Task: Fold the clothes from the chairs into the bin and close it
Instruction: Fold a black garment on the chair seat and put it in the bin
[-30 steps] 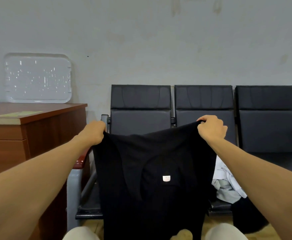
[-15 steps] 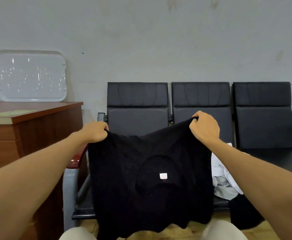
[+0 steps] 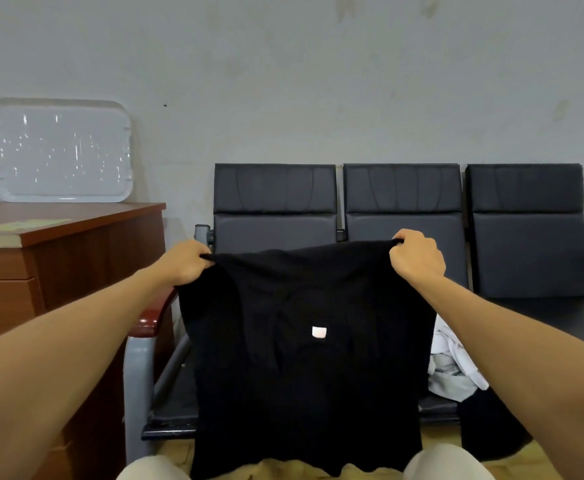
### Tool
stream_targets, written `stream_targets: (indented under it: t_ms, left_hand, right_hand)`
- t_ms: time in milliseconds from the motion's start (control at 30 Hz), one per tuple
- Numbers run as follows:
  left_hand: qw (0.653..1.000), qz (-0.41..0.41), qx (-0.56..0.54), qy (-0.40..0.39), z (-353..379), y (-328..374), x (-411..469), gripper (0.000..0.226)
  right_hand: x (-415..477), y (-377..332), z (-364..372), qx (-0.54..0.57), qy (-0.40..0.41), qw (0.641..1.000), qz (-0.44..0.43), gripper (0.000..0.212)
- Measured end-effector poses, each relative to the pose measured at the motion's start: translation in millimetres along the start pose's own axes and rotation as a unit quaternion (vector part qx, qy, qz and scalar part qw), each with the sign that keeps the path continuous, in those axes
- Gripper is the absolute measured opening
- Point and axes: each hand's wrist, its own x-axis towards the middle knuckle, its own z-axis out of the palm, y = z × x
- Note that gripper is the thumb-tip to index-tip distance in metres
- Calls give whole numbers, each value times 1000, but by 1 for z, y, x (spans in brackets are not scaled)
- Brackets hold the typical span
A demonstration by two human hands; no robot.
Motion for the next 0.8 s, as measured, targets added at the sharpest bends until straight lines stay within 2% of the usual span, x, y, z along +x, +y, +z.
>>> stream_targets:
  t_ms: [67,167,267,367,433,500,633,700,800]
  left_hand:
    - [1000,5,21,-12,-1,1,2,20]
    - [998,38,27,-43,0,3,3,16]
    - [993,66,-30,-98,-1,5,3,11]
    - [974,41,-101,-197,-5,3,-1,17]
    - [969,3,-121,-214,-6,-2,-1,24]
    - [973,-33,-108,-202,-5,-8,2,29]
    - [989,-47,60,-129,4,-22,4,23]
    - [993,-54,74,-81,9,-28,6,23]
    - [995,-71,42,-60,16,-26,6,23]
  right_hand:
    - [-1,0,2,-28,-5,1000,-3,38]
    - [-2,-1,5,-11,-26,1000,-7,37]
    - [-3,0,5,-7,-85,995,-42,31]
    - [-2,-2,7,-69,-161,979,-103,21]
    - [-3,-4,11,-83,-175,973,-128,26]
    - [-2,-4,15,-91,-183,968,-145,34]
    - [2,0,24,-131,-140,960,-206,20]
    - [2,1,25,-134,-94,961,-221,24]
    - [-3,7,27,-274,-92,926,-243,29]
